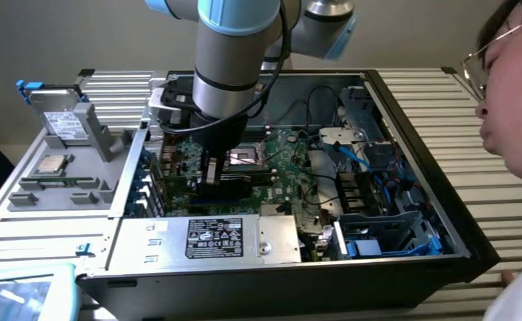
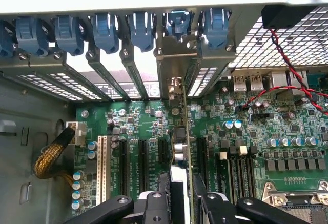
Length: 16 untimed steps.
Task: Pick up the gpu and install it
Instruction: 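Insert the gpu into the slot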
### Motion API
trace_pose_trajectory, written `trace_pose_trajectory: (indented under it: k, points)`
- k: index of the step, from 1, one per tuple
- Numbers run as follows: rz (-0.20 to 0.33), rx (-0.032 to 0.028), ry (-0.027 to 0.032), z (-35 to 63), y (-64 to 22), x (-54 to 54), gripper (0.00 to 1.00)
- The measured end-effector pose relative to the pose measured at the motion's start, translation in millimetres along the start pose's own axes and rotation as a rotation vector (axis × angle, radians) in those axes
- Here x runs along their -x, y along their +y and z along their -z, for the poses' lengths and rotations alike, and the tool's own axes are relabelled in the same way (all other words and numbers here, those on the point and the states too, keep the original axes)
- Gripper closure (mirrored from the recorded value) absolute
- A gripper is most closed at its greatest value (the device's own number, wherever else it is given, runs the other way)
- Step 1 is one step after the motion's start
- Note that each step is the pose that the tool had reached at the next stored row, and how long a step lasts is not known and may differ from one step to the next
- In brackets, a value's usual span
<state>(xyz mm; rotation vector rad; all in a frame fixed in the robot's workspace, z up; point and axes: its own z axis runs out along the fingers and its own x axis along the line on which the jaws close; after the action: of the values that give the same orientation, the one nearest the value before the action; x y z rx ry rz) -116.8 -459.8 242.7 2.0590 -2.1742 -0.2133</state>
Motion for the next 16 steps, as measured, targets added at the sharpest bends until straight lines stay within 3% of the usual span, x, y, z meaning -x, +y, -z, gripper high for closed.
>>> trace_pose_trajectory:
  k: [16]
  points:
    - [0.0,0.0,0.0,0.0,0.0,0.0,0.72]
